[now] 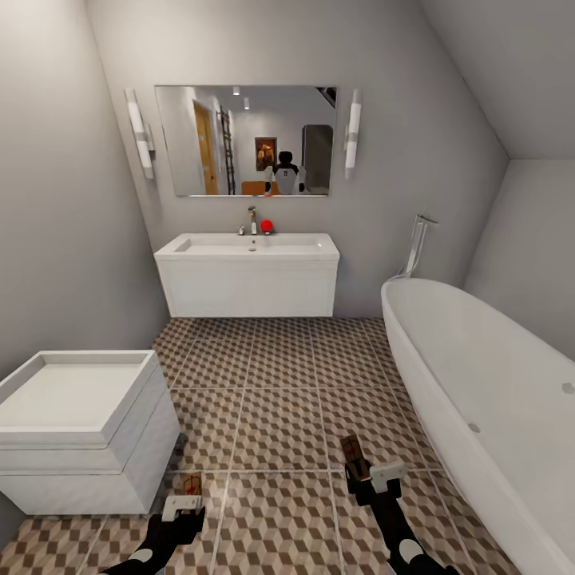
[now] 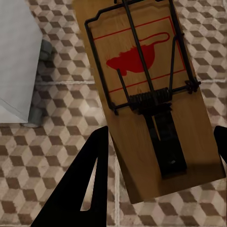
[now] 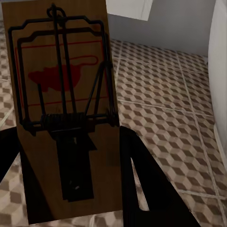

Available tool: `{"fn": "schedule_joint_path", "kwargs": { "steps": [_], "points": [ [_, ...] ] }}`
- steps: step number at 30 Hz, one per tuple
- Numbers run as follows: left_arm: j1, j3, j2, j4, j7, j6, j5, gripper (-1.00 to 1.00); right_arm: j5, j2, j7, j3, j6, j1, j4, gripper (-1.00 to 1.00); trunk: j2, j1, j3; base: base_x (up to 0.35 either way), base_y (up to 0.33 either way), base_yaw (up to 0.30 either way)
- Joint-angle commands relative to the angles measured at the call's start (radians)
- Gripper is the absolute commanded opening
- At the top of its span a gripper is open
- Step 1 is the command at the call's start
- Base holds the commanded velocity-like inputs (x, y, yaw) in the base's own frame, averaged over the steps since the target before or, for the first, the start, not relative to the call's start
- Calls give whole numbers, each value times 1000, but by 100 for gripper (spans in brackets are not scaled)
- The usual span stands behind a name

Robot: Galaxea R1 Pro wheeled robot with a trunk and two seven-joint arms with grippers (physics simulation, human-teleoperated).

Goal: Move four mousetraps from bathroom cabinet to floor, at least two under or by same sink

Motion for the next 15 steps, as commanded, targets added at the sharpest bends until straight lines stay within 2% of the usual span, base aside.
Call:
{"fn": "schedule_joint_path", "kwargs": {
  "steps": [1, 6, 10, 15],
  "points": [
    [-2, 8, 1, 4, 2, -7, -11, -100, -3, -1, -8, 7, -2, -1, 1, -100, 0, 0, -1, 233, -161, 0],
    [-2, 8, 1, 5, 2, -7, -10, -100, -4, 0, -8, 7, -2, -1, 1, -100, 0, 0, -1, 261, -146, 0],
    [-2, 8, 1, 4, 2, -7, -10, -100, -3, 0, -8, 8, -2, -1, 1, -100, 0, 0, -1, 279, -41, 10],
    [-2, 8, 1, 4, 2, -7, -10, -100, -3, 0, -8, 8, -2, -1, 1, -100, 0, 0, -1, 283, -6, 124]
  ]
}}
